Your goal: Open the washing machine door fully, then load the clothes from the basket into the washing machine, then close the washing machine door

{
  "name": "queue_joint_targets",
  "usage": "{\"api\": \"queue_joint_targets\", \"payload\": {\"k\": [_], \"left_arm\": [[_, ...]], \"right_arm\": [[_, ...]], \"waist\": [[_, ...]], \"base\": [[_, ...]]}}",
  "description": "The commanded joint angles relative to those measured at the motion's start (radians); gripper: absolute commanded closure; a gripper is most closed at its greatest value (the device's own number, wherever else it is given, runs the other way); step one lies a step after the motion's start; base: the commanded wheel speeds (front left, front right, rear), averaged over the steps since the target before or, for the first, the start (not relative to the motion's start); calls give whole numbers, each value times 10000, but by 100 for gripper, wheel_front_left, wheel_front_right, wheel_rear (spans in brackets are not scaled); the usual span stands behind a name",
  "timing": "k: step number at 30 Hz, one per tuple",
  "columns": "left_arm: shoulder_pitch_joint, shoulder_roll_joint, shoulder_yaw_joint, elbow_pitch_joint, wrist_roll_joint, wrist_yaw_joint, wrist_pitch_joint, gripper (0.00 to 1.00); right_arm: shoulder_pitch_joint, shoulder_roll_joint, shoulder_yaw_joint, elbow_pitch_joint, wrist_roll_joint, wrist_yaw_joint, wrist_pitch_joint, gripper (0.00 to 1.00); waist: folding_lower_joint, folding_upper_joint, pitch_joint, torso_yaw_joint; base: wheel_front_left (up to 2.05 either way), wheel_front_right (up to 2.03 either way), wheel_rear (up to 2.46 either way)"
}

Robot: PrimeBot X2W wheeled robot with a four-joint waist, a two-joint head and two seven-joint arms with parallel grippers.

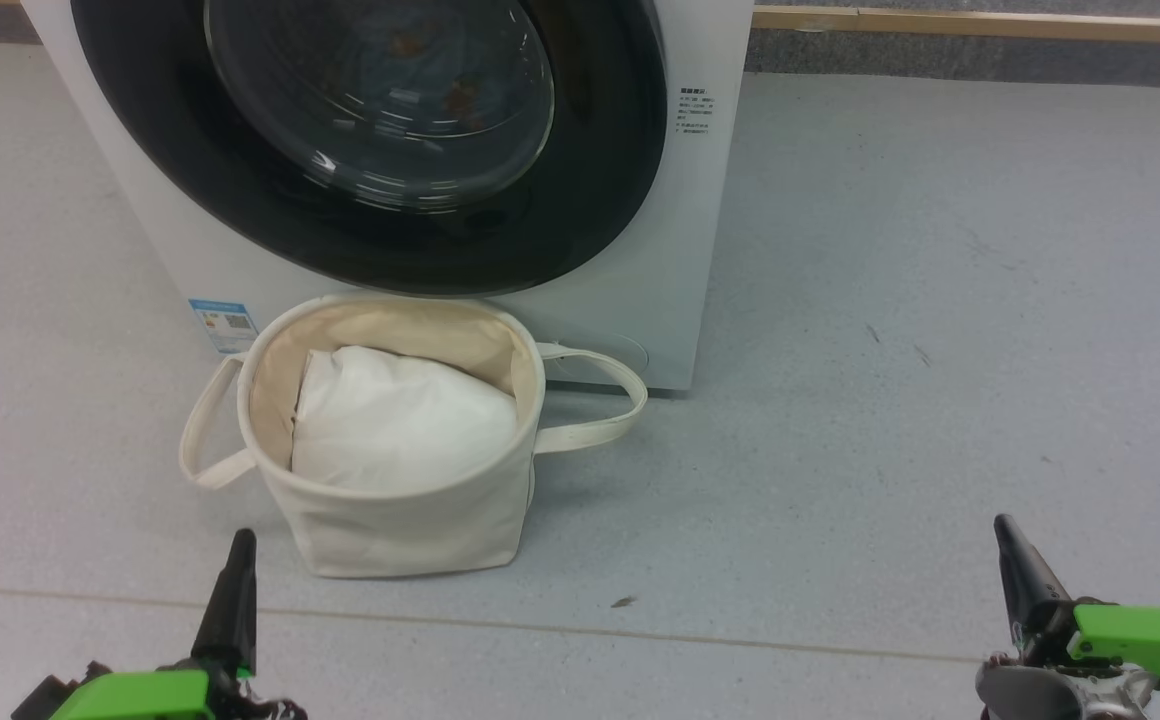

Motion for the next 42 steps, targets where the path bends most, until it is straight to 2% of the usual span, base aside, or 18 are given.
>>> {"api": "queue_joint_targets", "payload": {"k": [1, 42], "left_arm": [[-450, 141, 341, -367, -32, -71, 78, 100], [-450, 135, 350, -367, -25, -71, 85, 100]], "right_arm": [[-484, -111, 172, -307, 24, 2, 76, 100], [-491, -54, 91, -302, -44, 2, 141, 100]], "waist": [[0, 0, 0, 1], [0, 0, 0, 1]], "base": [[0, 0, 0], [0, 0, 0]]}}
